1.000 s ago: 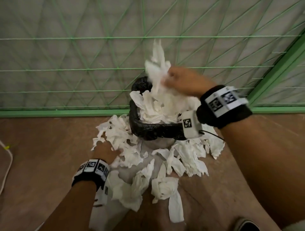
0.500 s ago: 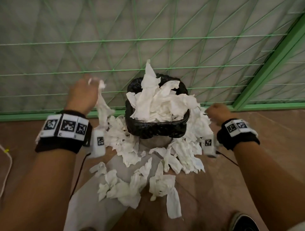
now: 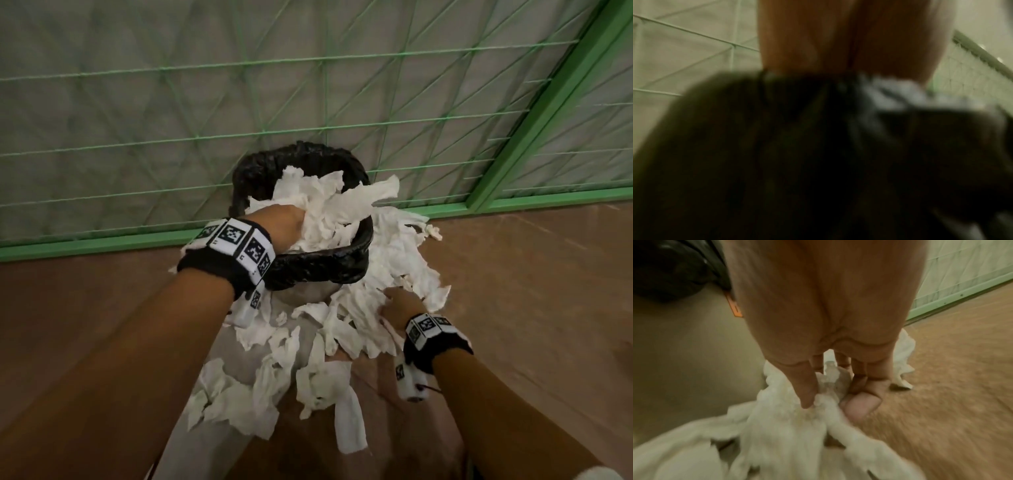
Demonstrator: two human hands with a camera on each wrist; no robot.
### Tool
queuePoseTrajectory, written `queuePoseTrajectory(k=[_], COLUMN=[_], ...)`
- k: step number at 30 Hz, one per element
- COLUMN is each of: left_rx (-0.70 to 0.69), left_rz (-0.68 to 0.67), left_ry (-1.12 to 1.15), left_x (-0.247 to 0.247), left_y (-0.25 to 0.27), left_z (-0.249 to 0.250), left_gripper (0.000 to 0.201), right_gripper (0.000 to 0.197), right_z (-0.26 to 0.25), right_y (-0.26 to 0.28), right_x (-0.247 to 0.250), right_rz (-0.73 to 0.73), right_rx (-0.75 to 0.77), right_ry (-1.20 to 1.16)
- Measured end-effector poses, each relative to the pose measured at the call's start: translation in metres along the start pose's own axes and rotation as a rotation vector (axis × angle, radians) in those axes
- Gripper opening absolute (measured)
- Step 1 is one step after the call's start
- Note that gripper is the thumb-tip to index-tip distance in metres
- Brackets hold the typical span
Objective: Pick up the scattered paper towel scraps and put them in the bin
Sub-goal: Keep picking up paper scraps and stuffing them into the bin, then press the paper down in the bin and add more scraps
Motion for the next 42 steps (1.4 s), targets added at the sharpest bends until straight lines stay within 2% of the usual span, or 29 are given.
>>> queuePoseTrajectory(k=[3,5,7,9,11,12,13,14,15,16,17,19,20,22,23,24,26,28,30,31,32,34,35,36,37,38,39,40,42], left_rx=[-0.008,0.051,0.074,0.046,0.068,0.126,0.218,0.35,0.474,0.548,0.546,0.407,0.335,0.243,0.215,0.194,0.113,0.079,0.133,0.186,0.241,0.35,0.394,0.395,0.399,0.414,0.447,0.462,0.486], left_rz=[0.054,0.176,0.346,0.585,0.924,1.101,1.223,1.245,1.149,0.947,0.693,0.205,0.036,-0.119,-0.166,-0.205,-0.146,-0.007,0.087,0.121,0.165,0.244,0.258,0.263,0.234,0.221,0.203,0.194,0.276], left_ry=[0.004,0.032,0.137,0.354,0.563,0.632,0.658,0.639,0.61,0.593,0.567,0.489,0.473,0.45,0.412,0.346,0.203,0.157,0.201,0.241,0.292,0.413,0.464,0.483,0.482,0.486,0.515,0.584,0.755], left_x=[0.004,0.024,0.05,0.077,0.094,0.096,0.086,0.066,0.035,-0.003,-0.047,-0.132,-0.169,-0.227,-0.25,-0.269,-0.28,-0.266,-0.248,-0.238,-0.227,-0.198,-0.184,-0.17,-0.158,-0.145,-0.137,-0.127,-0.097], left_y=[-0.001,0.008,0.021,0.045,0.082,0.104,0.123,0.135,0.138,0.133,0.123,0.111,0.111,0.114,0.113,0.114,0.109,0.106,0.107,0.108,0.109,0.115,0.117,0.118,0.119,0.121,0.125,0.128,0.136], left_z=[-0.005,-0.013,-0.022,-0.034,-0.061,-0.076,-0.091,-0.106,-0.12,-0.129,-0.131,-0.106,-0.088,-0.054,-0.042,-0.032,-0.022,-0.023,-0.039,-0.049,-0.059,-0.072,-0.075,-0.076,-0.077,-0.081,-0.086,-0.089,-0.093], left_gripper=[0.039,0.049,0.053,0.048,0.035,0.026,0.019,0.012,0.007,0.004,0.011,0.045,0.07,0.108,0.114,0.111,0.078,0.043,0.037,0.042,0.045,0.039,0.035,0.032,0.029,0.028,0.028,0.026,0.02], right_gripper=[0.043,0.037,0.023,0.021,0.029,0.031,0.03,0.03,0.03,0.031,0.032,0.034,0.034,0.032,0.031,0.033,0.032,0.018,0.014,0.021,0.027,0.028,0.034,0.053,0.07,0.072,0.058,0.038,0.02], right_z=[0.001,0.002,-0.001,-0.003,-0.006,-0.01,-0.017,-0.024,-0.034,-0.046,-0.059,-0.084,-0.1,-0.134,-0.147,-0.153,-0.138,-0.098,-0.051,-0.033,-0.023,-0.015,-0.014,-0.013,-0.017,-0.02,-0.024,-0.028,-0.028], right_y=[-0.004,0.0,0.009,0.02,0.033,0.044,0.059,0.075,0.093,0.112,0.131,0.161,0.171,0.176,0.172,0.165,0.152,0.138,0.108,0.087,0.064,0.032,0.028,0.023,0.027,0.029,0.034,0.038,0.037], right_x=[0.038,0.067,0.105,0.144,0.181,0.203,0.226,0.25,0.274,0.295,0.313,0.335,0.335,0.321,0.308,0.294,0.283,0.278,0.251,0.223,0.186,0.095,0.053,0.018,-0.005,-0.018,-0.019,-0.016,-0.006], right_rz=[0.041,-0.009,0.022,0.087,0.176,0.235,0.309,0.401,0.508,0.609,0.706,0.855,0.87,0.796,0.72,0.644,0.631,0.746,0.79,0.7,0.529,0.116,-0.051,-0.144,-0.161,-0.108,-0.037,0.033,0.122], right_rx=[-0.02,-0.019,0.021,0.045,0.062,0.086,0.126,0.165,0.208,0.248,0.295,0.366,0.417,0.523,0.541,0.539,0.485,0.365,0.139,0.008,-0.076,-0.126,-0.139,-0.114,-0.063,-0.004,0.036,0.072,0.084], right_ry=[-0.137,-0.221,-0.182,-0.193,-0.233,-0.264,-0.295,-0.336,-0.371,-0.411,-0.473,-0.621,-0.677,-0.683,-0.628,-0.586,-0.653,-0.826,-0.855,-0.773,-0.644,-0.378,-0.272,-0.155,-0.007,0.135,0.237,0.238,0.112])
Point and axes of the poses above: each hand's wrist, its own y-axis away from the middle knuckle, its own x-axis out of the back of the hand, z = x × y, the point moved 9 cm from there along -y, towards the middle knuckle, and after that the axes turned 11 degrees about -x, right-handed, at the moved point
